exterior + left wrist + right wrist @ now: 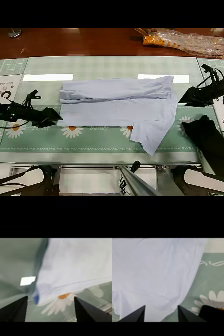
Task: Fold the shirts.
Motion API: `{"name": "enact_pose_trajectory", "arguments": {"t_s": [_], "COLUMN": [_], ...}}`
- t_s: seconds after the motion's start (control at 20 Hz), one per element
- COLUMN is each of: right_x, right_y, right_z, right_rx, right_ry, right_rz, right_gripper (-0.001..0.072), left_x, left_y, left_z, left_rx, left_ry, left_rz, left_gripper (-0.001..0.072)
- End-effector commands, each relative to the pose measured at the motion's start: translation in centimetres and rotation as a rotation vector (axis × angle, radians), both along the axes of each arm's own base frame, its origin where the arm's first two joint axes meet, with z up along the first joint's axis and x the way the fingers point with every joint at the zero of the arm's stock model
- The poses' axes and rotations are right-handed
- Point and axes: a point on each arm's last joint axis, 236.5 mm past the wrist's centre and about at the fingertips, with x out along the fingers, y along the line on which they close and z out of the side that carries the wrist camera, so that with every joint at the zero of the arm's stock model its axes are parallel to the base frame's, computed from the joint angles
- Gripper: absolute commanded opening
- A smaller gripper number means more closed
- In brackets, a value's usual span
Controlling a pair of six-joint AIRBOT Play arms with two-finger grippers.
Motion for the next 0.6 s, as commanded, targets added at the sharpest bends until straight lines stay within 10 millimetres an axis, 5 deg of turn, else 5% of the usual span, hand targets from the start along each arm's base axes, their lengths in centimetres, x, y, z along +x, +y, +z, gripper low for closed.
{"name": "enact_pose_trajectory", "arguments": {"t_s": [0.0,0.05,0.15,0.2,0.45,0.55], "right_x": [0.1,0.1,0.1,0.0,-2.2,-3.9], "right_y": [0.3,0.4,0.4,0.4,-1.6,-1.0], "right_z": [0.1,0.2,0.2,0.2,-1.4,-3.0], "right_rx": [0.014,0.018,0.019,0.021,-0.068,-0.008], "right_ry": [-0.006,-0.007,-0.004,0.000,0.075,0.133], "right_rz": [-0.003,-0.003,-0.005,-0.003,0.030,-0.003], "right_gripper": [0.0484,0.0484,0.0484,0.0483,0.0459,0.0460], "left_x": [0.4,1.1,2.1,2.3,1.6,1.2], "left_y": [-1.4,-2.2,-3.0,-3.3,-4.0,-4.3], "left_z": [-1.6,-1.6,-1.6,-1.5,-1.0,-0.7], "left_rx": [-0.033,-0.063,-0.086,-0.093,-0.128,-0.143], "left_ry": [-0.030,-0.046,-0.065,-0.067,-0.052,-0.050], "left_rz": [0.035,0.067,0.107,0.110,0.080,0.056], "left_gripper": [0.0677,0.0606,0.0091,0.0018,0.0016,0.0016]}}
